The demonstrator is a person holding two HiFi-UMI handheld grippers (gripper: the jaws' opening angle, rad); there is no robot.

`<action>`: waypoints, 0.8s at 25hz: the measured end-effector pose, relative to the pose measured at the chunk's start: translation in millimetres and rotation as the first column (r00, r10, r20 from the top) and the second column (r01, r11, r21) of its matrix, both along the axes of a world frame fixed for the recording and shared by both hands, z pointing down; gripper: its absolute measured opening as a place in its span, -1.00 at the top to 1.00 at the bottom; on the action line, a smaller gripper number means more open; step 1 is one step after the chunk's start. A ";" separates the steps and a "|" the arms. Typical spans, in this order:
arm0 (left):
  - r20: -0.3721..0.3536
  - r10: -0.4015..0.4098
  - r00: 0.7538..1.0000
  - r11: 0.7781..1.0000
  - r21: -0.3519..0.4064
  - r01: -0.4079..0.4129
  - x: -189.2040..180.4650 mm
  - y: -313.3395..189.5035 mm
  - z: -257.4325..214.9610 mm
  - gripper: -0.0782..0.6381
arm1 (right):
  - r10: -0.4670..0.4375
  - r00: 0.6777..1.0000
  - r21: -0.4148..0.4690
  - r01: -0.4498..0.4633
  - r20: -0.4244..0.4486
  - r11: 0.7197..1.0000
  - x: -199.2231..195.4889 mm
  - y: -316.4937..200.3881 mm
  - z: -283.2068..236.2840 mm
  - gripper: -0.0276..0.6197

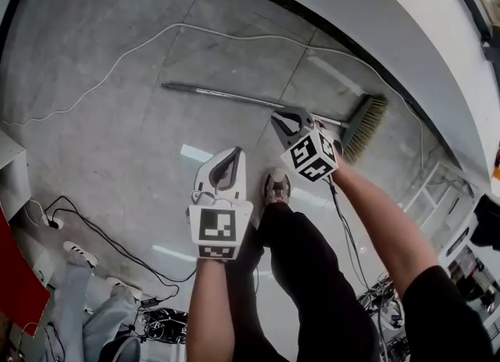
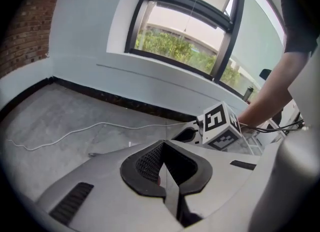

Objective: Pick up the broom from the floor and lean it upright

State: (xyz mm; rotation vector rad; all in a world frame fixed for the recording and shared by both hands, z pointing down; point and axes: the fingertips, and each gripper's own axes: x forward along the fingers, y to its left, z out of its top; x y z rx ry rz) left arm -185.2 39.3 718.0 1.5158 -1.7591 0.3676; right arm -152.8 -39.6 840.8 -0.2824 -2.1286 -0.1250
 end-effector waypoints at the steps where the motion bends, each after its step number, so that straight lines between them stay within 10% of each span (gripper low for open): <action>1: 0.000 -0.015 1.000 1.000 -0.007 0.015 -8.2 1.5 5.1 0.78 | -0.020 1.000 0.005 0.020 -0.011 1.000 -3.7 0.7 9.8 0.88; 4: -0.022 -0.054 0.998 0.998 -0.039 0.053 -21.8 8.9 21.1 0.78 | -0.069 0.996 0.012 0.070 -0.057 0.998 -12.0 1.6 42.6 0.62; 20: -0.070 -0.079 0.994 0.994 -0.077 0.074 -45.7 20.5 43.0 0.78 | -0.213 0.941 0.133 0.255 -0.264 0.958 -24.3 6.0 157.2 0.63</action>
